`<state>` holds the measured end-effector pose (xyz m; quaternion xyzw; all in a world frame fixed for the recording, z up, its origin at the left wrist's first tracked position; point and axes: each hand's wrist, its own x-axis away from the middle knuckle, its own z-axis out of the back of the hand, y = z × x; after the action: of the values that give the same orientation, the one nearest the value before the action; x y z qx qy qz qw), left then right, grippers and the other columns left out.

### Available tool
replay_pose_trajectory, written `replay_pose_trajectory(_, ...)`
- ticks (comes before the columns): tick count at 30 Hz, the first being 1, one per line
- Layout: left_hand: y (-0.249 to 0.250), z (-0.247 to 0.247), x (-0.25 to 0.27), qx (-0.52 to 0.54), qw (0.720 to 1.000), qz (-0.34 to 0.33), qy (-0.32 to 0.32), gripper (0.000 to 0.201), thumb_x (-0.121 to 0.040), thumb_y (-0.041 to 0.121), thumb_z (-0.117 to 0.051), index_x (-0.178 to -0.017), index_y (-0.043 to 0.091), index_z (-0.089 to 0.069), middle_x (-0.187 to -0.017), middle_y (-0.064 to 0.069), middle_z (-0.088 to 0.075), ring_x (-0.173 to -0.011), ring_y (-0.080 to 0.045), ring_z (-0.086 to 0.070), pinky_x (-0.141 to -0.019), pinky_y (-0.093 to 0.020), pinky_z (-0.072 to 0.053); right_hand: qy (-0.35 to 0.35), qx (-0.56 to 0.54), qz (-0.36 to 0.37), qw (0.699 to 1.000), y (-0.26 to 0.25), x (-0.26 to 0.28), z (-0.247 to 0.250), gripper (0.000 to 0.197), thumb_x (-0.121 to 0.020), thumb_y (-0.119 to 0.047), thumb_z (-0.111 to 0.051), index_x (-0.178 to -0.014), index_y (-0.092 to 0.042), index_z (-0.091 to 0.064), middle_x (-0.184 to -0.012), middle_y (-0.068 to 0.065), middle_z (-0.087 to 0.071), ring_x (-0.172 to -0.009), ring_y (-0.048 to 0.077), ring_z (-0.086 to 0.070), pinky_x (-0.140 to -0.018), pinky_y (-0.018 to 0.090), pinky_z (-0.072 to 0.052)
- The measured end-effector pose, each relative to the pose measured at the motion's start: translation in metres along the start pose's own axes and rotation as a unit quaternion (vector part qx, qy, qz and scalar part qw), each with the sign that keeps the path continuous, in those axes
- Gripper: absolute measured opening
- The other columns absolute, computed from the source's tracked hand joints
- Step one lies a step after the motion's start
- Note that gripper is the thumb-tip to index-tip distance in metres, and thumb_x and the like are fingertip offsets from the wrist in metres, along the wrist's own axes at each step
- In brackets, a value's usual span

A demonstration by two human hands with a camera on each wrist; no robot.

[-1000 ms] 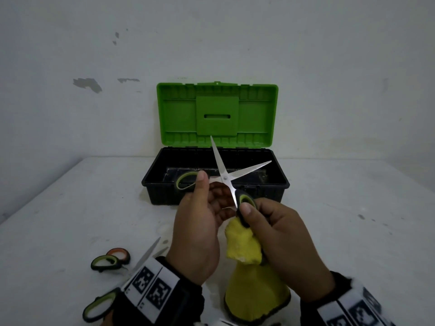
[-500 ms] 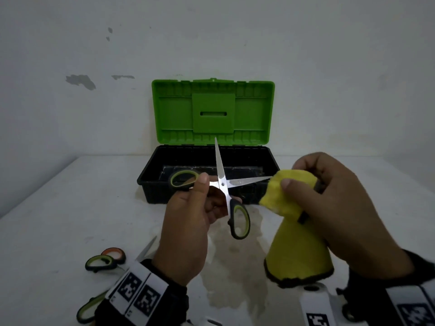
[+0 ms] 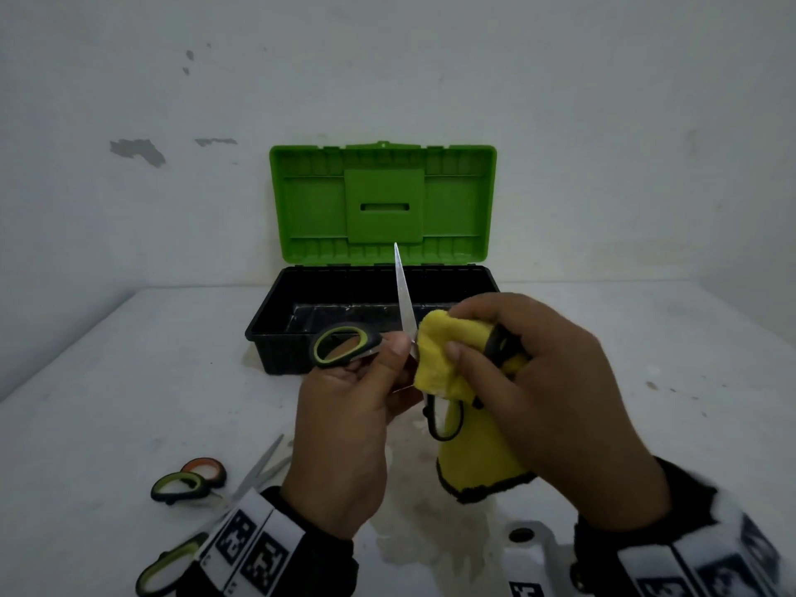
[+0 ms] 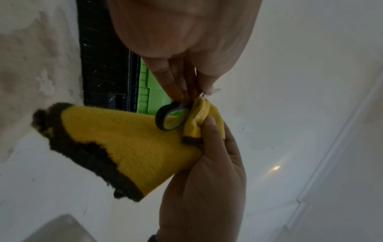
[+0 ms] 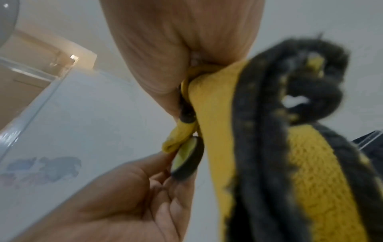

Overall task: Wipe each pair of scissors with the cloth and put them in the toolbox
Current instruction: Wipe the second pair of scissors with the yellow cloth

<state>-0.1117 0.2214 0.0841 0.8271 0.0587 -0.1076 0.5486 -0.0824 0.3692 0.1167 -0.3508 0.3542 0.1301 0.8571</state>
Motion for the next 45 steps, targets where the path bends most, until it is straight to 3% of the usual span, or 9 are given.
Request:
replay_pose_trajectory(5,0.001,-0.002,0.002,0.022,1.0,0.008,0.003,0.018,-0.083,0.02,-0.062,-0.087,0.021,-0.079,-0.096,-0.007,-0.078,-0.091,-0.024,-0.074,-0.071,-0.03,-0.059,0.004,0.088,0.067,0.994,0.002,0.01,-0.014,0.027,-0.088,-0.033,-0.066,-0.11,-0.018,-0.071,-0.1,-0.004,-0.065,-0.091,0.014,-0.058,-0.08,0.024,-0.049)
replay_pose_trajectory(9,0.001,-0.001,0.003,0.045,0.999,0.027,0.009,0.017,-0.082,0.018,-0.063,-0.083,0.022,-0.08,-0.094,-0.009,-0.078,-0.089,-0.024,-0.075,-0.069,-0.03,-0.059,-0.01,0.135,0.059,0.989,0.0,0.016,-0.019,0.046,-0.083,-0.051,-0.063,-0.116,-0.02,-0.068,-0.1,-0.002,-0.064,-0.091,0.016,-0.057,-0.079,0.028,-0.051)
replay_pose_trajectory(14,0.003,-0.003,0.005,0.044,0.998,0.031,0.016,0.015,-0.08,0.02,-0.064,-0.077,0.021,-0.079,-0.088,-0.008,-0.077,-0.084,-0.022,-0.075,-0.069,-0.029,-0.06,0.029,0.124,0.082,0.988,0.003,0.015,-0.021,0.03,-0.086,-0.031,-0.068,-0.112,-0.016,-0.072,-0.1,-0.001,-0.072,-0.089,0.017,-0.065,-0.079,0.034,-0.056)
replay_pose_trajectory(18,0.002,-0.004,0.004,0.029,0.999,0.029,0.027,0.016,-0.078,0.021,-0.065,-0.07,0.024,-0.078,-0.074,-0.003,-0.075,-0.073,-0.016,-0.073,-0.064,-0.024,-0.058,0.047,0.136,0.09,0.985,0.011,0.012,-0.018,0.026,-0.088,-0.026,-0.065,-0.11,-0.015,-0.074,-0.095,0.002,-0.073,-0.086,0.02,-0.066,-0.077,0.035,-0.056)
replay_pose_trajectory(23,0.004,-0.004,0.005,0.021,0.999,0.014,0.031,0.018,-0.079,0.021,-0.064,-0.069,0.023,-0.078,-0.076,-0.005,-0.075,-0.075,-0.018,-0.074,-0.065,-0.025,-0.058,0.045,0.131,0.126,0.982,0.008,0.018,-0.021,0.03,-0.093,-0.028,-0.055,-0.108,-0.011,-0.075,-0.093,0.006,-0.073,-0.082,0.024,-0.066,-0.071,0.039,-0.056)
replay_pose_trajectory(28,0.002,-0.005,0.004,0.019,0.999,0.018,0.044,0.027,-0.088,0.009,-0.062,-0.066,0.019,-0.075,-0.066,-0.002,-0.072,-0.065,-0.013,-0.072,-0.062,-0.024,-0.058,0.056,0.134,0.104,0.984,0.017,0.015,-0.017,0.03,-0.092,-0.029,-0.055,-0.108,-0.013,-0.075,-0.094,0.004,-0.073,-0.082,0.024,-0.065,-0.071,0.04,-0.054)
replay_pose_trajectory(36,0.0,-0.003,0.003,0.019,0.999,0.021,0.045,0.019,-0.081,0.017,-0.063,-0.067,0.021,-0.076,-0.069,-0.004,-0.073,-0.068,-0.015,-0.073,-0.063,-0.026,-0.058,0.065,0.131,0.1,0.984,0.022,0.016,-0.018,0.03,-0.093,-0.029,-0.054,-0.109,-0.014,-0.075,-0.096,0.004,-0.073,-0.082,0.025,-0.065,-0.071,0.042,-0.054)
replay_pose_trajectory(40,-0.002,0.002,0.0,0.016,0.998,0.027,0.054,0.014,-0.081,0.02,-0.064,-0.08,0.011,-0.075,-0.083,-0.016,-0.074,-0.082,-0.029,-0.075,-0.068,-0.03,-0.059,0.055,0.13,0.118,0.983,0.017,0.019,-0.022,0.031,-0.094,-0.03,-0.054,-0.108,-0.012,-0.075,-0.095,0.005,-0.073,-0.081,0.026,-0.065,-0.07,0.041,-0.055)
replay_pose_trajectory(45,-0.002,0.003,-0.001,0.018,0.998,0.03,0.043,0.022,-0.078,0.022,-0.064,-0.086,0.002,-0.072,-0.082,-0.018,-0.074,-0.079,-0.029,-0.074,-0.067,-0.03,-0.058,0.064,0.13,0.094,0.985,0.028,0.012,-0.013,0.027,-0.091,-0.026,-0.057,-0.107,-0.014,-0.075,-0.093,0.003,-0.073,-0.081,0.024,-0.063,-0.07,0.041,-0.054)
